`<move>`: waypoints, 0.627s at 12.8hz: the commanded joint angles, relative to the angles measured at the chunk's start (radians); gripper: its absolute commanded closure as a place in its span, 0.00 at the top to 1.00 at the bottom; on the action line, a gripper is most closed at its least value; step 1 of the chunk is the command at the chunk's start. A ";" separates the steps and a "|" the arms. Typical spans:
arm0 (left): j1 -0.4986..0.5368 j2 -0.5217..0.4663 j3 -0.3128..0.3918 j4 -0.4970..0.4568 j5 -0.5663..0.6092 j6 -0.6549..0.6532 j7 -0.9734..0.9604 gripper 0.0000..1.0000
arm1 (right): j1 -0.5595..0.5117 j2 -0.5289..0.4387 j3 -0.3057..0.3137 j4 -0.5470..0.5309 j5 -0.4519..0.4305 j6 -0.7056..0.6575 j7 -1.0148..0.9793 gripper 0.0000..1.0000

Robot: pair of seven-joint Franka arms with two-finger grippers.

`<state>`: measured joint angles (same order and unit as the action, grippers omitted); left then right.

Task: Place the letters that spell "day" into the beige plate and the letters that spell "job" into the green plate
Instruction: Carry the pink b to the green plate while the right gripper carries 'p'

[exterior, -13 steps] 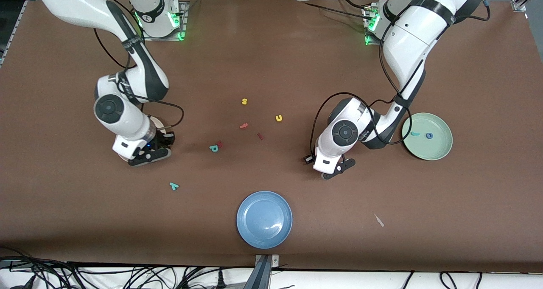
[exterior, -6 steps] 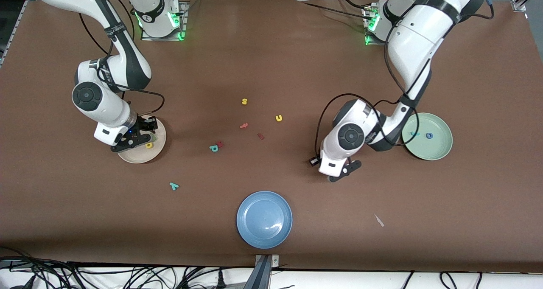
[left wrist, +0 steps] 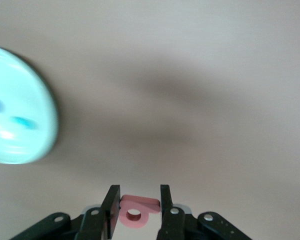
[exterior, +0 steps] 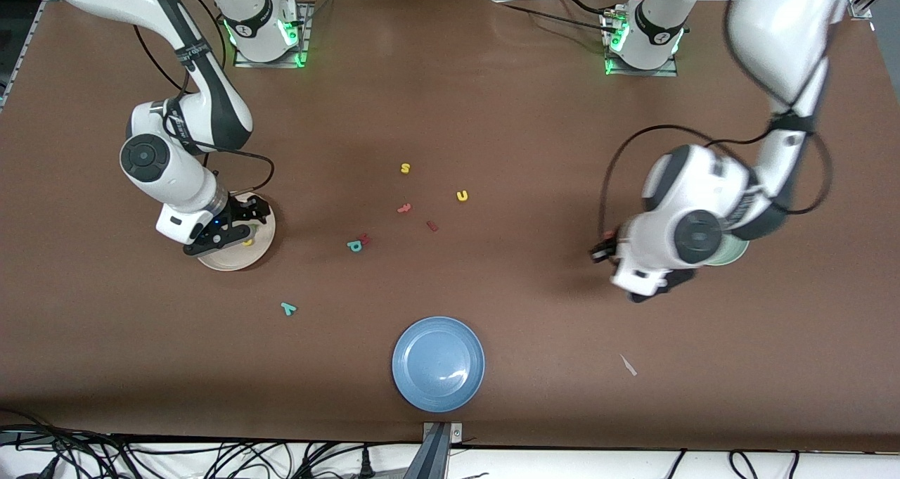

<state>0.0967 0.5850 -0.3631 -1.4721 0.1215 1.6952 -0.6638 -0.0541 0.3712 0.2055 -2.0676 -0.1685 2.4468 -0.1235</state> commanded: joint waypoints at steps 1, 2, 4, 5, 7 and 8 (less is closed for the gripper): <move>0.157 -0.039 -0.007 -0.048 -0.022 -0.112 0.269 0.17 | 0.031 0.139 0.017 0.125 -0.012 0.037 -0.027 0.99; 0.216 -0.042 -0.007 -0.057 -0.016 -0.146 0.376 0.17 | 0.040 0.156 0.026 0.142 -0.017 0.049 -0.068 0.99; 0.291 -0.031 -0.008 -0.098 0.061 -0.138 0.505 0.17 | 0.046 0.218 0.028 0.220 -0.014 0.051 -0.187 0.99; 0.316 -0.022 -0.010 -0.123 0.091 -0.109 0.538 0.17 | 0.048 0.241 0.028 0.257 -0.014 0.051 -0.232 0.99; 0.363 -0.022 -0.008 -0.228 0.099 0.024 0.575 0.17 | 0.051 0.273 0.029 0.303 -0.014 0.051 -0.296 0.99; 0.395 -0.024 -0.010 -0.287 0.125 0.096 0.590 0.17 | 0.053 0.291 0.029 0.329 -0.011 0.052 -0.338 0.99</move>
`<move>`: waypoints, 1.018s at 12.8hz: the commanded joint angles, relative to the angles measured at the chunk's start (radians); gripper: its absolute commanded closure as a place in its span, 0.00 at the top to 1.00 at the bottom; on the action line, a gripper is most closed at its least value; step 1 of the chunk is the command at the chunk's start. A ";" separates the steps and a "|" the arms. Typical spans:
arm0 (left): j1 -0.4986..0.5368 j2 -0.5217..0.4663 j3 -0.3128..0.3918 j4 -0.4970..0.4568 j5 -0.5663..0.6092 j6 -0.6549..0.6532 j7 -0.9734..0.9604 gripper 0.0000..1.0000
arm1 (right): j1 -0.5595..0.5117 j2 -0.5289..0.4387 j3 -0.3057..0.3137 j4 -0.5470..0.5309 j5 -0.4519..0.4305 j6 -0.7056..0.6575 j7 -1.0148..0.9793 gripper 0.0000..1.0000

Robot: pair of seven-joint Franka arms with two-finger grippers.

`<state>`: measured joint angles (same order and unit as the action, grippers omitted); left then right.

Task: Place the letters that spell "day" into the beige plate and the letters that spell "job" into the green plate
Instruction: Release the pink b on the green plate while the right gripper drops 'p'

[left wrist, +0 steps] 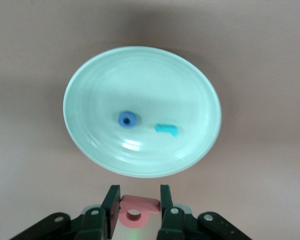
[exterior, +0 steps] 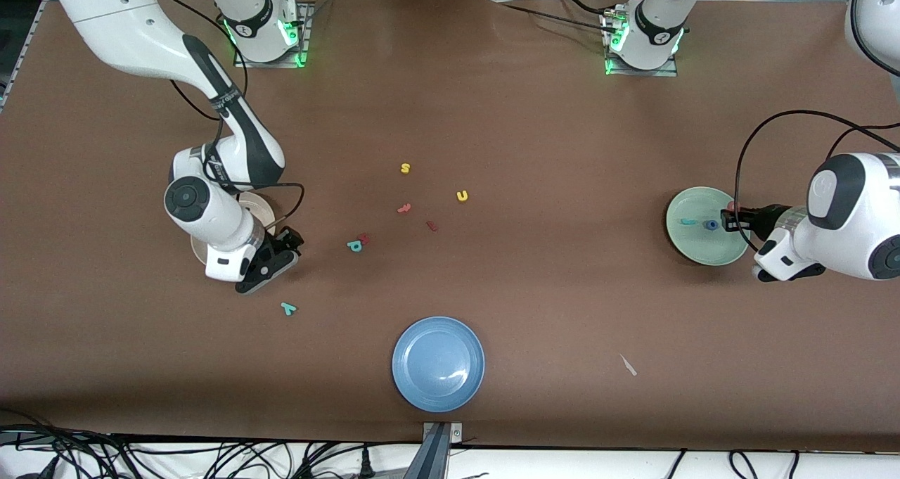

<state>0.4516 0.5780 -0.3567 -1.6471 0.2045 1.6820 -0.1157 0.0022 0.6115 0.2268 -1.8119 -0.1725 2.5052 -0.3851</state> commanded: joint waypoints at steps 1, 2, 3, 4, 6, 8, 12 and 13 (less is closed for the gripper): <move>0.059 -0.017 -0.016 -0.159 0.076 0.166 0.053 0.17 | -0.004 0.068 0.008 0.098 -0.005 -0.006 -0.104 0.99; 0.064 -0.014 -0.016 -0.189 0.084 0.198 0.053 0.19 | -0.004 0.091 0.008 0.117 -0.005 -0.006 -0.121 0.99; 0.068 -0.011 -0.016 -0.212 0.084 0.224 0.053 0.19 | -0.004 0.109 0.008 0.134 -0.005 -0.005 -0.133 0.99; 0.070 -0.006 -0.016 -0.220 0.084 0.241 0.053 0.30 | -0.004 0.126 0.008 0.156 -0.005 -0.005 -0.142 0.99; 0.071 -0.009 -0.016 -0.220 0.084 0.239 0.054 1.00 | -0.004 0.178 0.009 0.233 -0.004 -0.005 -0.169 0.99; 0.068 -0.036 -0.022 -0.201 0.082 0.219 0.053 1.00 | 0.007 0.203 0.013 0.279 -0.004 -0.005 -0.179 0.98; 0.068 -0.148 -0.085 -0.096 0.069 0.096 0.060 1.00 | 0.009 0.280 0.014 0.384 0.002 -0.014 -0.225 0.94; 0.068 -0.167 -0.108 -0.051 0.069 0.043 0.060 1.00 | 0.009 0.283 0.014 0.384 0.004 -0.014 -0.225 0.94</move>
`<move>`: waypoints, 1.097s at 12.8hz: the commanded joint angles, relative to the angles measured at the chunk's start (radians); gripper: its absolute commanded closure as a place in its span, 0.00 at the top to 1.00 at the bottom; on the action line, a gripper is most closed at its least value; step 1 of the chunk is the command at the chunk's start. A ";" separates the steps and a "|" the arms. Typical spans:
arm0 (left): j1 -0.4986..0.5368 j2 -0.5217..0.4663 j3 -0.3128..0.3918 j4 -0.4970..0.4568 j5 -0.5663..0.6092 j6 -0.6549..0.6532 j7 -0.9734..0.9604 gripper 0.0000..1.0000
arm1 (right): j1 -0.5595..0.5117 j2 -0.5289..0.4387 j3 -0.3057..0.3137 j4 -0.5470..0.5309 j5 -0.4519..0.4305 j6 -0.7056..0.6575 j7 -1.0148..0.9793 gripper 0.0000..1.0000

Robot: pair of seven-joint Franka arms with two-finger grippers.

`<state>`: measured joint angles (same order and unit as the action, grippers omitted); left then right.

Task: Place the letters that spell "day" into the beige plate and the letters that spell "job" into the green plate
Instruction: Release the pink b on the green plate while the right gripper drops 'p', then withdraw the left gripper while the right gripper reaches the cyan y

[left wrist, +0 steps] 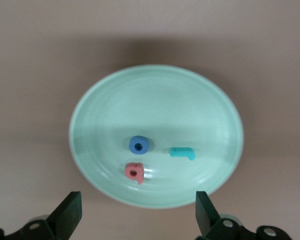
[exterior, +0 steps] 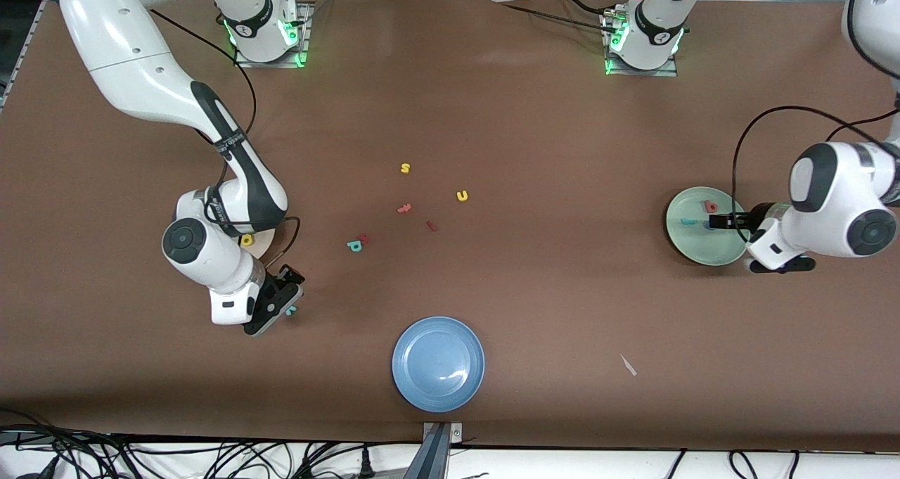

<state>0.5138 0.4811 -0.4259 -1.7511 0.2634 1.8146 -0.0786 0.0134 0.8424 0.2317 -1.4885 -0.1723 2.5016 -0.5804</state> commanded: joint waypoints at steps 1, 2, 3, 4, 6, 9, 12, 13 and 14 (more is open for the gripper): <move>0.006 -0.082 -0.057 0.103 0.010 -0.148 0.023 1.00 | -0.001 0.052 0.009 0.059 0.019 -0.010 -0.030 0.93; 0.005 -0.084 -0.074 0.169 0.008 -0.208 0.022 1.00 | -0.001 0.053 0.009 0.053 0.042 -0.009 -0.032 0.92; 0.006 -0.084 -0.092 0.238 0.008 -0.269 0.023 1.00 | -0.001 0.055 0.008 0.051 0.063 -0.009 -0.032 0.92; 0.005 -0.084 -0.102 0.308 0.007 -0.326 0.028 1.00 | -0.001 0.061 0.008 0.047 0.071 -0.009 -0.032 0.90; 0.002 -0.084 -0.108 0.424 -0.036 -0.389 0.034 1.00 | -0.003 0.060 0.005 0.024 0.073 -0.006 -0.032 0.88; 0.000 -0.084 -0.111 0.585 -0.128 -0.469 0.031 1.00 | -0.004 0.049 -0.009 -0.001 0.073 -0.007 -0.039 0.84; -0.003 -0.105 -0.139 0.610 -0.131 -0.505 0.025 1.00 | -0.004 0.046 -0.017 -0.010 0.074 -0.009 -0.052 0.77; 0.000 -0.105 -0.139 0.628 -0.136 -0.505 0.025 1.00 | -0.004 0.041 -0.021 -0.013 0.074 -0.009 -0.052 0.76; -0.003 -0.105 -0.140 0.636 -0.157 -0.505 0.023 1.00 | -0.004 0.038 -0.025 -0.024 0.074 -0.009 -0.052 0.74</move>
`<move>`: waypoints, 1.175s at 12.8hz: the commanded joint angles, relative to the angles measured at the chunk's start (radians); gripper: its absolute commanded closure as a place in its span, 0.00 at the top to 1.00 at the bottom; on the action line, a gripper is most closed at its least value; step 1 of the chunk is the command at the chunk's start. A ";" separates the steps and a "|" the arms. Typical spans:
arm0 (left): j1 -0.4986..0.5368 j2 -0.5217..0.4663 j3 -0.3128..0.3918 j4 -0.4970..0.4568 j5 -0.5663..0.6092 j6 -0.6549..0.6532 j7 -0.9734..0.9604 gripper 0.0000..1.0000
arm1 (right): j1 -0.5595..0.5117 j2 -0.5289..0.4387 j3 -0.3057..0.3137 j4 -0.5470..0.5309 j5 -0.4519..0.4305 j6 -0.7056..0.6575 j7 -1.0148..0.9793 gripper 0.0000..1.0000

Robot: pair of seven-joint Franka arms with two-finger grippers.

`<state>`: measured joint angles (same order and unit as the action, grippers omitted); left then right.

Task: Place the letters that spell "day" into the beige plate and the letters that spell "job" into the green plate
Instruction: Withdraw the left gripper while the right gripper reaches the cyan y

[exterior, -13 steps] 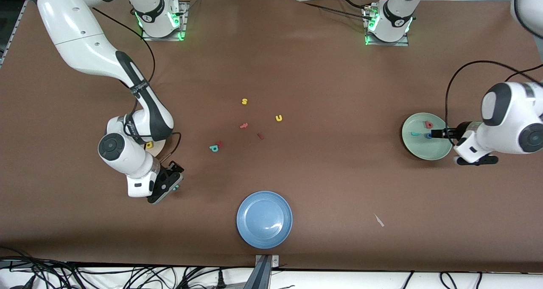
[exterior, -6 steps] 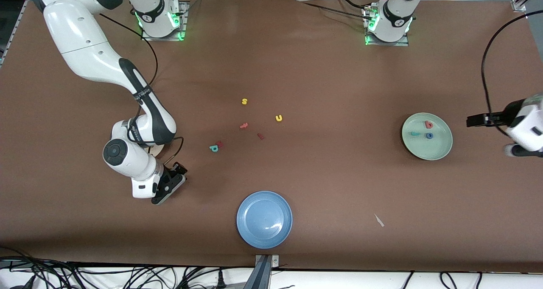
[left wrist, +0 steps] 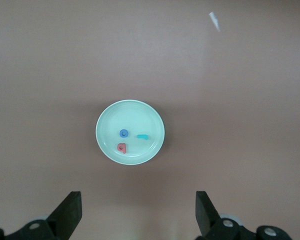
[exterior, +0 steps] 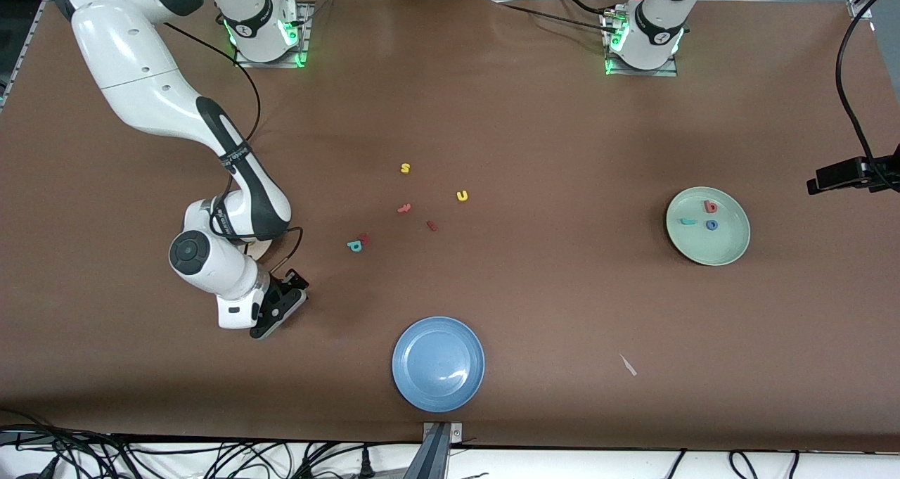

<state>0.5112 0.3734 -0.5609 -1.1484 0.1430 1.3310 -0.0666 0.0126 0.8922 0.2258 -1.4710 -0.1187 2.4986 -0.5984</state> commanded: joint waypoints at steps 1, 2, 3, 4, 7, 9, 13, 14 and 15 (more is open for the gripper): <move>-0.003 0.002 -0.008 0.036 -0.042 -0.019 0.008 1.00 | -0.003 -0.013 -0.023 -0.043 0.021 -0.006 -0.034 0.72; -0.005 0.002 -0.022 0.036 -0.040 -0.021 0.008 1.00 | -0.003 -0.016 -0.025 -0.052 0.022 -0.006 -0.034 0.71; -0.006 0.001 -0.034 0.036 -0.033 -0.021 0.008 1.00 | -0.005 -0.019 -0.026 -0.069 0.024 -0.001 -0.034 0.70; -0.008 0.001 -0.034 0.036 -0.033 -0.021 0.008 1.00 | -0.005 -0.022 -0.036 -0.083 0.034 0.003 -0.034 0.67; -0.005 0.002 -0.031 0.035 -0.037 -0.021 0.013 1.00 | -0.005 -0.027 -0.040 -0.097 0.065 0.003 -0.040 0.56; -0.040 -0.007 -0.024 0.035 -0.025 -0.029 0.011 1.00 | -0.005 -0.027 -0.039 -0.097 0.067 0.003 -0.038 0.55; -0.193 -0.048 0.126 0.024 -0.025 -0.030 0.027 1.00 | 0.000 -0.045 -0.034 -0.085 0.070 0.000 -0.027 0.75; -0.282 -0.059 0.224 0.024 -0.033 -0.030 0.028 1.00 | 0.004 -0.059 -0.034 -0.084 0.070 -0.006 -0.027 0.77; -0.381 -0.074 0.331 0.016 -0.037 -0.030 0.028 1.00 | 0.006 -0.079 -0.034 -0.086 0.070 -0.009 -0.029 0.78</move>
<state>0.2738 0.3375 -0.3908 -1.1266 0.1233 1.3177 -0.0651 0.0139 0.8634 0.1925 -1.5286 -0.0734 2.4991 -0.6072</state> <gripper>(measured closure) 0.000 0.247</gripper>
